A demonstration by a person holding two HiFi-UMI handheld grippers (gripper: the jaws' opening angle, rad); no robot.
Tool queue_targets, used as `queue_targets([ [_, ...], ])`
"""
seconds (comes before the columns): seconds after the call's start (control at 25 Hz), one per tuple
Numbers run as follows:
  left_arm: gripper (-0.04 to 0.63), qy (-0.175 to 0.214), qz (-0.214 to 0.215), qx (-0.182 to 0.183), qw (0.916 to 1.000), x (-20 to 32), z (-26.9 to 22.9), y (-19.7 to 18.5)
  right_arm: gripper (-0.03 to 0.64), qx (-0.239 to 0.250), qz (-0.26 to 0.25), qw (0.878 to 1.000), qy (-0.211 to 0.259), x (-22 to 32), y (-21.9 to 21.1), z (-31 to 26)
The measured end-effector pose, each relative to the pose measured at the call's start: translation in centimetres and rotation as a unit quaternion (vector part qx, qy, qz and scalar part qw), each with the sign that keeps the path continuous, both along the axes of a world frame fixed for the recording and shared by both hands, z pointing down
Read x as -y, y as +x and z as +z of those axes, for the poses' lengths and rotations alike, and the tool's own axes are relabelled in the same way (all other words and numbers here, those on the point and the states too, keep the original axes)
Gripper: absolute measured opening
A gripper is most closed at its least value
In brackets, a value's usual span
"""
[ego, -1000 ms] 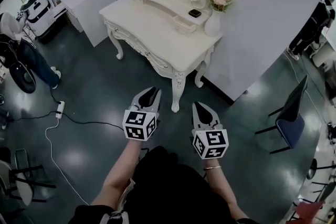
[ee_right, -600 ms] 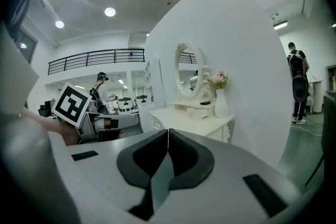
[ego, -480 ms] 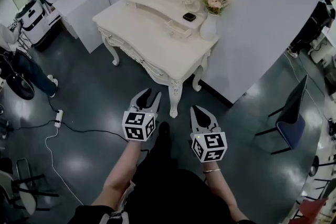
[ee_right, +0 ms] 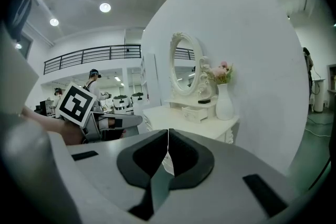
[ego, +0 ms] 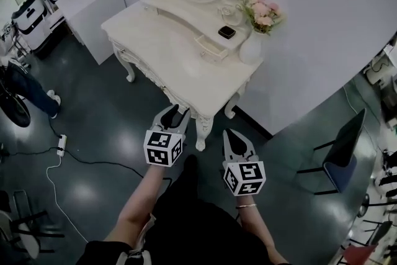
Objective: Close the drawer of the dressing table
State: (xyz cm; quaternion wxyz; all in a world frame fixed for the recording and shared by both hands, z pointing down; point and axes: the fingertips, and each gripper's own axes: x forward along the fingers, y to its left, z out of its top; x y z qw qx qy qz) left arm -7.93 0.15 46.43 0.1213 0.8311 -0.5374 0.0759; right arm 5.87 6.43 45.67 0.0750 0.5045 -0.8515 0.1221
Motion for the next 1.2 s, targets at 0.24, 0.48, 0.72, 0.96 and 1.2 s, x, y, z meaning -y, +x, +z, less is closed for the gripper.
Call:
queue_targets([
  [0.24,0.163,-0.008,0.006,0.001,0.9999,6.9,0.5,-0.5,0.005,-0.001,0.009,1.0,-0.015,6.6,-0.9,0.6],
  [0.48,0.166,-0.013,0.018,0.003,0.9997,13.4,0.5,-1.7,0.005,-0.003,0.025,1.0,-0.017,12.4,-2.1,0.1],
  [0.72,0.167,-0.03,0.029,0.001,0.9991,18.4,1.6,-1.7,0.005,-0.012,0.044,0.999,-0.019,16.8,-2.2,0.2],
  [0.96,0.169,-0.044,0.047,-0.006,0.9979,21.0,2.7,-1.0,0.005,-0.017,0.055,0.998,-0.027,18.9,-2.5,0.7],
  [1.2,0.169,-0.053,0.058,-0.002,0.9969,22.9,3.4,-0.1,0.005,-0.021,0.068,0.997,-0.034,20.3,-1.6,1.0],
])
